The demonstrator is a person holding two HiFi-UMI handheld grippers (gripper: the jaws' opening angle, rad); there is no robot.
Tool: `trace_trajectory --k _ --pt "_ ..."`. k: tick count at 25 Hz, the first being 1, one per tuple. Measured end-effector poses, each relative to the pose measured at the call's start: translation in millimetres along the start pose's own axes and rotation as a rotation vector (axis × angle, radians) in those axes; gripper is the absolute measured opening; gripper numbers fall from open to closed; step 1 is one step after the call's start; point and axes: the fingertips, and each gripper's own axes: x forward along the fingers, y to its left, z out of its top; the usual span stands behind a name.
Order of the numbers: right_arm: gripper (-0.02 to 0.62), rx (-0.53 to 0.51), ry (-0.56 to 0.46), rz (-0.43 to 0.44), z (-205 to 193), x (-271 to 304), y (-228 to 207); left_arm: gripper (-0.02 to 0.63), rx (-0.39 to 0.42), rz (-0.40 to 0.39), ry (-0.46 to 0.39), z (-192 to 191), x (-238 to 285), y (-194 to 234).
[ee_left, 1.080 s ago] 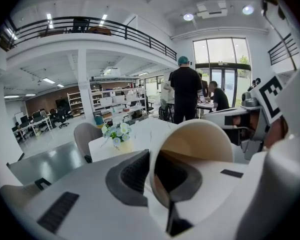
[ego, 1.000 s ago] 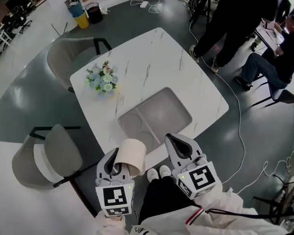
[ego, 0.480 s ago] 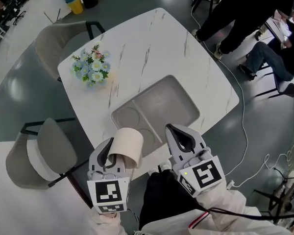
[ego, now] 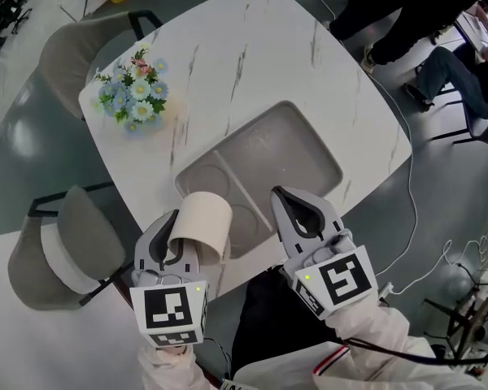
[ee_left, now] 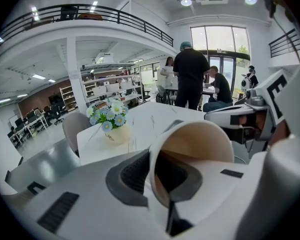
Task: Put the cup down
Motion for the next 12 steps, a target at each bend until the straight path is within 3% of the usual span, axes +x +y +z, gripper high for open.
trace_trajectory --k 12 --pt "0.003 -0.018 -0.004 0.013 10.3 10.4 3.2 0.043 0.045 -0.014 0.058 3.9 11.5 9.9"
